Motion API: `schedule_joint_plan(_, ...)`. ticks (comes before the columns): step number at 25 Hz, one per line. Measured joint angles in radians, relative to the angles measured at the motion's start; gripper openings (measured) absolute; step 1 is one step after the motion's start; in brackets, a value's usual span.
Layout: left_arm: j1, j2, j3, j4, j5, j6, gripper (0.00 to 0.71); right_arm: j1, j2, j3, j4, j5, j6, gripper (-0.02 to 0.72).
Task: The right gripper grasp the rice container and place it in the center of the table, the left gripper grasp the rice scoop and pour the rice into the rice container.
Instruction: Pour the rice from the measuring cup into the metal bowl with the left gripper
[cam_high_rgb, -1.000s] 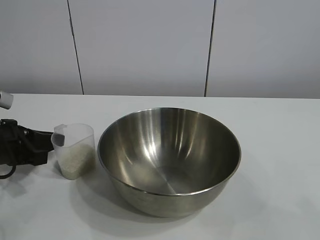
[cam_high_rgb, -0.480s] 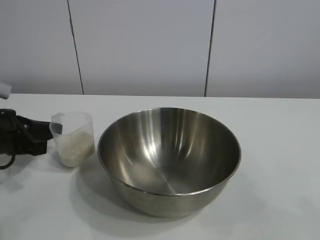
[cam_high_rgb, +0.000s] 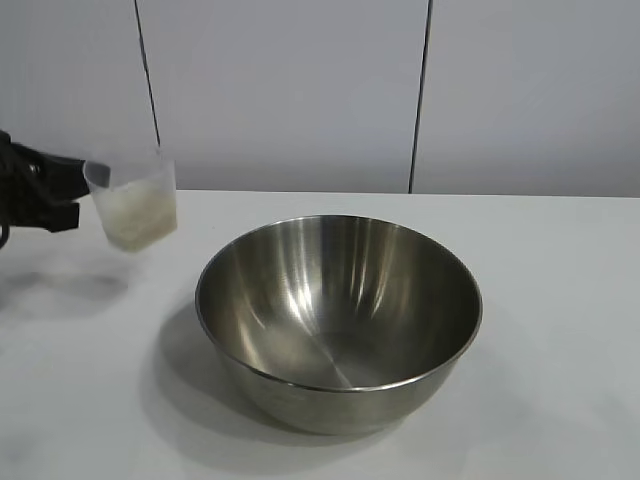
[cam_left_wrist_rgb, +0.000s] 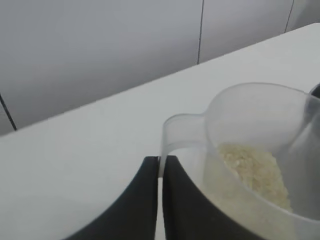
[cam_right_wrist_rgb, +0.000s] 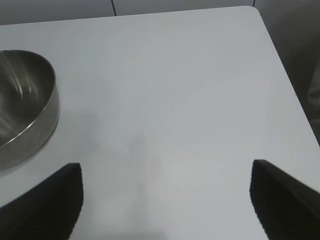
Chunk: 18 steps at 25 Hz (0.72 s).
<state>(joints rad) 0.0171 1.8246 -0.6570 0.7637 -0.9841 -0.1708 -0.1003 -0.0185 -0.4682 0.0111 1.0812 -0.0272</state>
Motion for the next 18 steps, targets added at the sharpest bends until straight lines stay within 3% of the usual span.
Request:
schedule_joint_plan(5, -0.002, -0.152, -0.051, 0.075, 0.137, -0.053, 0.012, 0.000, 0.000, 0.000, 0.000, 0.000, 0.000, 0.621)
schedule_joint_plan(8, -0.035, -0.213, -0.093, 0.119, 0.217, -0.100, 0.011, 0.000, 0.000, 0.000, 0.000, 0.000, 0.000, 0.621)
schedule_joint_plan(10, -0.087, -0.235, -0.126, 0.138, 0.289, -0.114, 0.011, 0.000, 0.000, 0.000, 0.000, 0.000, 0.000, 0.621)
schedule_joint_plan(18, -0.416, -0.243, -0.266, 0.187, 0.626, -0.074, 0.009, 0.000, 0.000, 0.000, 0.000, 0.000, 0.000, 0.621)
